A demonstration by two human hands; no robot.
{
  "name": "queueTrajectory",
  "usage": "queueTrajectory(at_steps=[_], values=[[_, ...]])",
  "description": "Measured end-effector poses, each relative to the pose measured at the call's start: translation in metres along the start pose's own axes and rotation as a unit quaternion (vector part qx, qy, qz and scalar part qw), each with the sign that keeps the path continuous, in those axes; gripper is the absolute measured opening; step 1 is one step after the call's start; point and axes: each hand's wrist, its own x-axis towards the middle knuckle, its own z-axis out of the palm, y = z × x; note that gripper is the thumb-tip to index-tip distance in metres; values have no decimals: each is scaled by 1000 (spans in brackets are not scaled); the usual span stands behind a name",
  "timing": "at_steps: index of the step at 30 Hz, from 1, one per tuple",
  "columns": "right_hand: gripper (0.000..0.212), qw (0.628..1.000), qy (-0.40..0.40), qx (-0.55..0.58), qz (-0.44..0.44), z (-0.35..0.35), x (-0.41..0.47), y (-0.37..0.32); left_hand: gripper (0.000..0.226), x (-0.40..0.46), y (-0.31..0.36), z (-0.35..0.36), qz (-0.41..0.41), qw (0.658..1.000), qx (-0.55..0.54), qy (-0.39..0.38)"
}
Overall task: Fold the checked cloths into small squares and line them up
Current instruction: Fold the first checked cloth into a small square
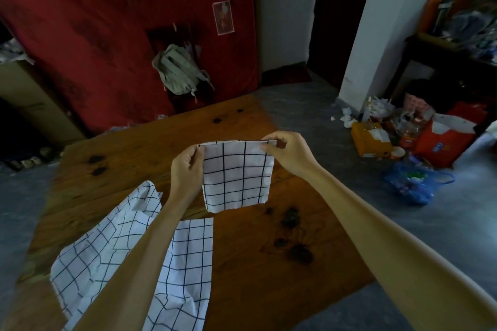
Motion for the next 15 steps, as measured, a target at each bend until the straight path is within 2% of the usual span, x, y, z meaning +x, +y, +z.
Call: queueTrajectory(at_steps=[4, 8, 15], values=[[16, 1000, -2, 10, 7, -2, -1, -1, 32, 0, 0, 1, 9, 1000, -2, -3], [17, 1000, 3, 17, 12, -4, -1, 0, 14, 0, 1, 2, 24, 999, 27, -2], [13, 1000, 6, 23, 14, -9, -2, 1, 10, 0, 0, 5, 35, 999, 24, -4]])
